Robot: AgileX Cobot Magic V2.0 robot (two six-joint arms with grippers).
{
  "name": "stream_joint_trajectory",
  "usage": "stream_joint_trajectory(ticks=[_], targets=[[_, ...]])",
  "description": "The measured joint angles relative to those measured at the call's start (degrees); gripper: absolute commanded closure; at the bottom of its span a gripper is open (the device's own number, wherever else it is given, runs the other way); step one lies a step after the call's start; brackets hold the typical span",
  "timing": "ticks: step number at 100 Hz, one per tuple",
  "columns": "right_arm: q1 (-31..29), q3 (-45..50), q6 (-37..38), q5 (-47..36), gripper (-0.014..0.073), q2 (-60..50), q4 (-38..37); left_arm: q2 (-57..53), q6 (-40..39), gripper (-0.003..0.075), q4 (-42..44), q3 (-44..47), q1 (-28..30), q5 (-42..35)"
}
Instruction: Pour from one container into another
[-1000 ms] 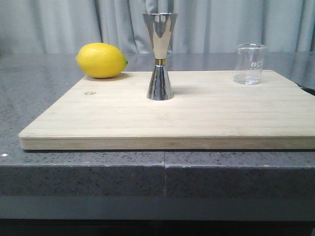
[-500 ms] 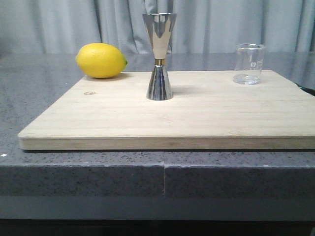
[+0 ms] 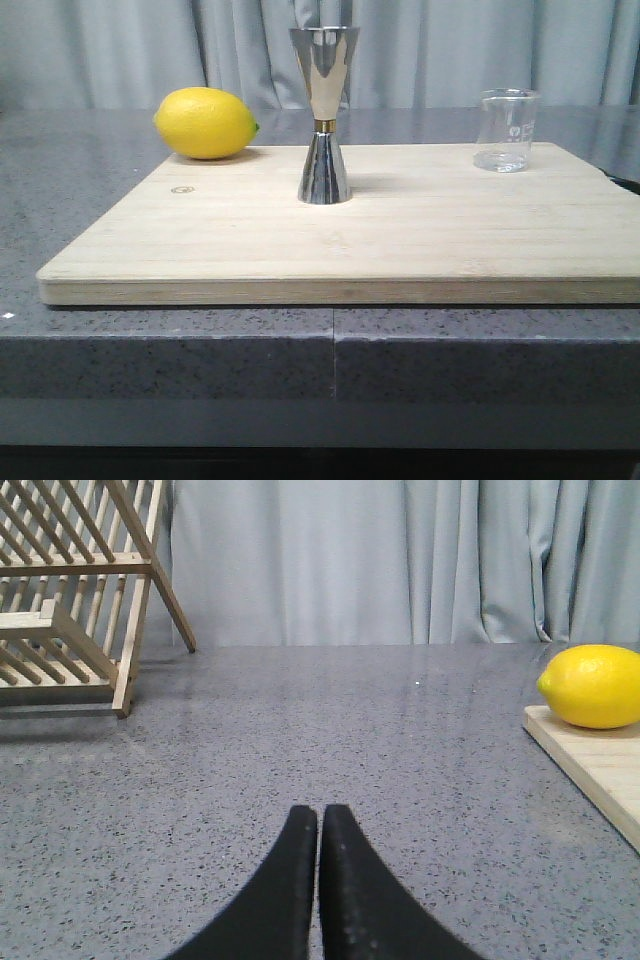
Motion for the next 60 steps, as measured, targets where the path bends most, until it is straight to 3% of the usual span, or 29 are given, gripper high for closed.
stream_joint_trajectory(ticks=[60], targets=[[0.00,0.00,0.00,0.12,0.0656,0.00,-2.10,0.00,0.00,0.0741,0.00,0.00,0.00,0.00]])
